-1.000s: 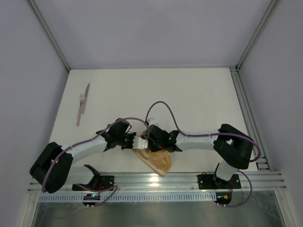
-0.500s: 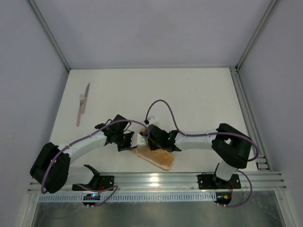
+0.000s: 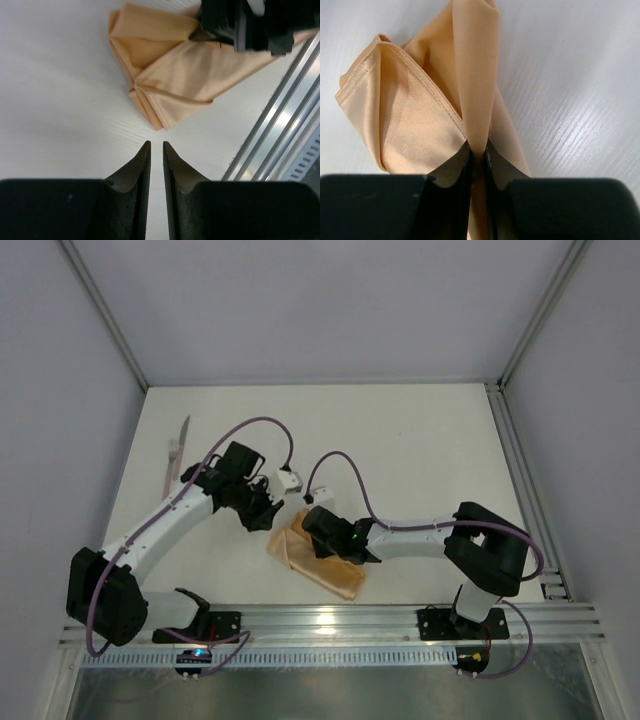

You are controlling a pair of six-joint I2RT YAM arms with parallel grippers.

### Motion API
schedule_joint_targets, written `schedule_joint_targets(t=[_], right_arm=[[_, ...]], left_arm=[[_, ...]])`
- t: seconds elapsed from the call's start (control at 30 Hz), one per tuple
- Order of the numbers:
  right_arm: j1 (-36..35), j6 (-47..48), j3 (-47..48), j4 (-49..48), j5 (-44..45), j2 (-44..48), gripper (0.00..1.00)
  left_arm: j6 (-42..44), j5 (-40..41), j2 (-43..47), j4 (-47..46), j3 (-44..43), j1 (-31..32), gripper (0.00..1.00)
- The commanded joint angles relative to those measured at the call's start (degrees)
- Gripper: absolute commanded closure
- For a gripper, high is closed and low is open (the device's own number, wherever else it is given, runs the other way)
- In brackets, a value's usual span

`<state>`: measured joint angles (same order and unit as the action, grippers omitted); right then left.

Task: Fold the napkin into a case and place the utensils inside
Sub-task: Fold the 2/3-rectangle-folded napkin at the center of the board.

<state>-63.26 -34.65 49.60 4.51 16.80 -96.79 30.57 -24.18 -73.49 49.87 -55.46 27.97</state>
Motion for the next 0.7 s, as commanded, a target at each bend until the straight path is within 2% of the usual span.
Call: schedule_joint_targets(t=[0.0,0.03,0.1,0.2,0.37,0.43,0.5,0.67], right_arm=[[-0.5,-0.1,-1.7,5.7,1.2,-3.1,0.83],[-0.5,0.0,-1.7,5.5,1.1,-3.1,0.83],[-0.6,0.1,-1.6,5.4,1.1,-3.3,0.83],[-0.6,-0.1,-1.7,5.8,1.7,-3.0,0.83],[-0.6,-0.8,-2.2,5.5,2.3,-3.0,0.83],[-0.6,-1.0,-2.0,5.4,2.1,-3.7,0.83],[-0.6,-1.3,-1.4,5.6,2.2,-4.2,0.83],[-0.6,-2.2,-1.0,6.3,2.3,-4.3,0.83]], left_arm=[[-14.5,-0.6,-6.6,8.6,-8.6,-1.8,0.83],[-17.3,-3.0,-8.1,11.6,-10.1,-2.6,0.83],[-20.2,-4.8,-9.6,11.9,-9.8,-2.7,0.83],[-26.3,-7.2,-7.2,7.0,-5.9,-2.7,0.82],[-29.8,-4.1,-6.5,-0.1,-1.2,-2.3,0.82],[-30.0,-6.4,-10.2,1.0,-2.5,-2.0,0.82],[-33.8,-6.6,-12.3,-1.7,-2.1,-1.3,0.83],[-37.4,-2.7,-21.1,-4.9,-3.1,-0.4,0.85]])
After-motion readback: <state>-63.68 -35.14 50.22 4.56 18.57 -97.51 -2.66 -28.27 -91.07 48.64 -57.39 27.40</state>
